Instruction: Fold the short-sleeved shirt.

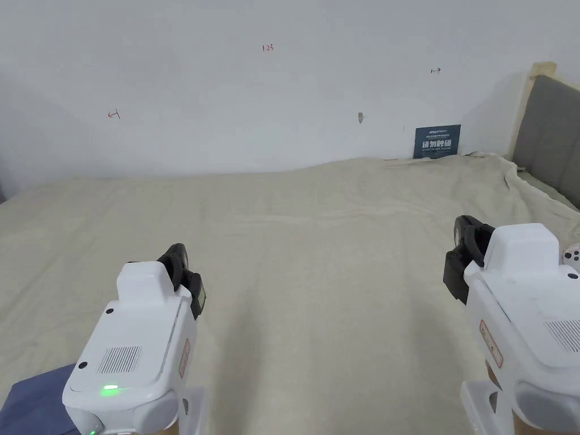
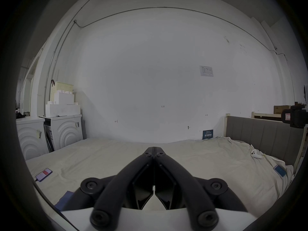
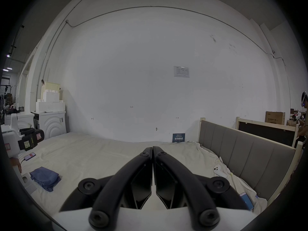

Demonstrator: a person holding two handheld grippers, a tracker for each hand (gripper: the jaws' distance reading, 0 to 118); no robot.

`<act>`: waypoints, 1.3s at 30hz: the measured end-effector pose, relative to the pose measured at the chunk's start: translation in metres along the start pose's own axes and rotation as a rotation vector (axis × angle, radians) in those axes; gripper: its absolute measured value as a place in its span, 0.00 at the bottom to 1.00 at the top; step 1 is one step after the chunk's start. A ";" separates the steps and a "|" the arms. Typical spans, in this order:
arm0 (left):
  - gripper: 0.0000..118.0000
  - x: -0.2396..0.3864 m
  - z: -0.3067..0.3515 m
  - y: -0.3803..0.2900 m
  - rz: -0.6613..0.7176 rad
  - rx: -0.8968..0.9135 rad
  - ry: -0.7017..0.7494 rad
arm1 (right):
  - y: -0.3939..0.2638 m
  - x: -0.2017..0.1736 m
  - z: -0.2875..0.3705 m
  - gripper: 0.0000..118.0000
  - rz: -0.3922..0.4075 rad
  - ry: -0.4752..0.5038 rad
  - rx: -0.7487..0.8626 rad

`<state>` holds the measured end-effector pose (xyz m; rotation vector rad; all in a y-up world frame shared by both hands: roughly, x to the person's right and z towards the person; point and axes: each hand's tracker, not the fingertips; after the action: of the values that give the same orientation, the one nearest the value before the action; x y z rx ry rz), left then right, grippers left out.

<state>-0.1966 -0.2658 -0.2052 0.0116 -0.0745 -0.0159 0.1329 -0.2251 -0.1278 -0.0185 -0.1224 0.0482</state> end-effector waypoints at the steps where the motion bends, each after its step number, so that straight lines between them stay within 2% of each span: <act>1: 0.00 0.000 0.000 0.000 0.000 0.000 0.000 | 0.000 0.000 0.000 0.00 0.000 0.000 0.000; 32: 0.00 -0.002 0.001 0.001 -0.005 0.012 0.009 | -0.003 0.003 -0.002 0.00 0.005 0.001 -0.004; 35: 0.10 -0.003 0.002 0.001 0.003 0.014 0.011 | -0.003 0.003 -0.002 0.03 0.007 -0.001 -0.006; 36: 0.16 -0.003 0.003 0.001 0.013 0.011 0.010 | -0.003 0.003 -0.001 0.12 0.005 0.001 -0.004; 37: 0.28 -0.003 0.003 0.001 0.022 0.010 0.015 | -0.003 0.003 -0.001 0.24 0.006 -0.003 -0.001; 39: 0.59 -0.005 0.003 0.001 0.027 0.008 0.018 | -0.002 0.004 -0.001 0.55 -0.001 0.005 -0.006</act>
<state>-0.2014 -0.2647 -0.2023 0.0188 -0.0571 0.0112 0.1371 -0.2271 -0.1277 -0.0244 -0.1172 0.0469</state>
